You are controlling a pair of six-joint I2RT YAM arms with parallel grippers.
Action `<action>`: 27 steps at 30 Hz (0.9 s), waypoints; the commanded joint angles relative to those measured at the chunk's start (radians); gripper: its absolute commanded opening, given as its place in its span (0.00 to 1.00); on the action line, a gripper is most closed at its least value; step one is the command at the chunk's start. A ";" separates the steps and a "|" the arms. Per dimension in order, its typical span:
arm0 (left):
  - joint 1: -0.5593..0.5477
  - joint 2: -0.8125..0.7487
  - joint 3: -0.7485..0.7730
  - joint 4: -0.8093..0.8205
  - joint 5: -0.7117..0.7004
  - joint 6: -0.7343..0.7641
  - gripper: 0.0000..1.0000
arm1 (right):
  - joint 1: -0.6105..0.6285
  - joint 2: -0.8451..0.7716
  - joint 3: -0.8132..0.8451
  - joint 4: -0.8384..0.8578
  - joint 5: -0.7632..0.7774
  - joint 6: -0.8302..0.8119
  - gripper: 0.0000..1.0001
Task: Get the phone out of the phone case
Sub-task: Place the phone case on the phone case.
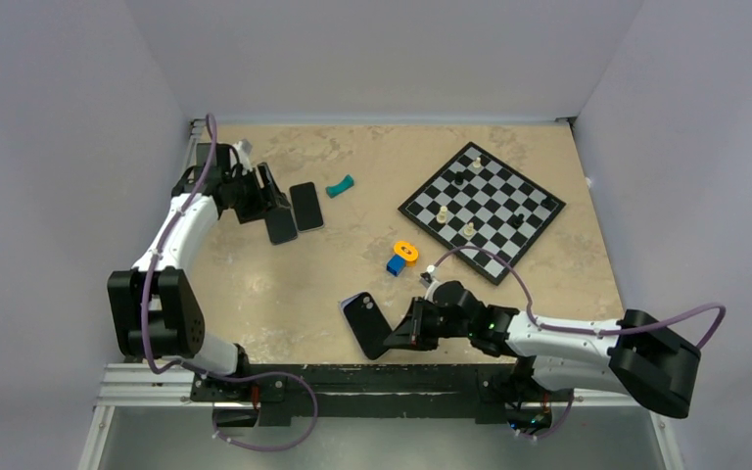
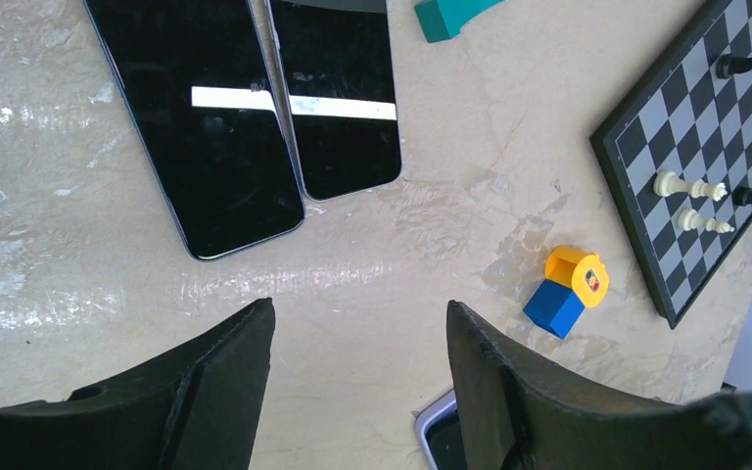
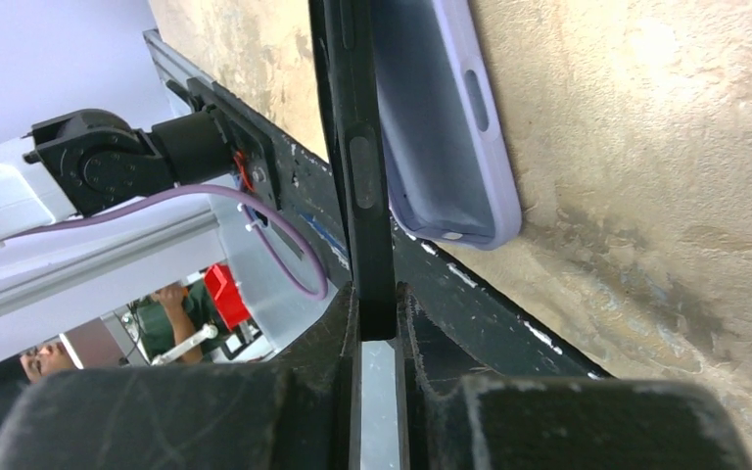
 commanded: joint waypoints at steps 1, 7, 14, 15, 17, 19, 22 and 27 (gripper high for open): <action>-0.006 -0.040 -0.015 0.036 0.037 -0.022 0.68 | -0.007 0.043 0.048 0.026 -0.006 -0.009 0.14; -0.009 -0.048 -0.018 0.040 0.048 -0.022 0.68 | -0.006 0.080 0.073 0.040 -0.046 -0.045 0.26; -0.015 -0.072 -0.023 0.043 0.057 -0.016 0.69 | -0.009 0.002 0.105 -0.026 -0.031 -0.114 0.78; -0.016 -0.083 -0.027 0.045 0.055 -0.014 0.69 | -0.013 -0.009 0.112 -0.046 -0.023 -0.127 0.79; -0.019 -0.103 -0.036 0.048 0.048 -0.005 0.70 | -0.017 -0.035 0.131 -0.107 -0.005 -0.159 0.81; -0.027 -0.127 -0.044 0.050 0.045 0.004 0.71 | -0.017 -0.056 0.152 -0.165 0.021 -0.196 0.82; -0.034 -0.167 -0.061 0.054 0.026 0.024 0.71 | -0.022 -0.077 0.164 -0.193 0.021 -0.237 0.84; -0.075 -0.220 -0.075 0.046 -0.021 0.057 0.72 | -0.022 -0.090 0.184 -0.233 -0.001 -0.302 0.86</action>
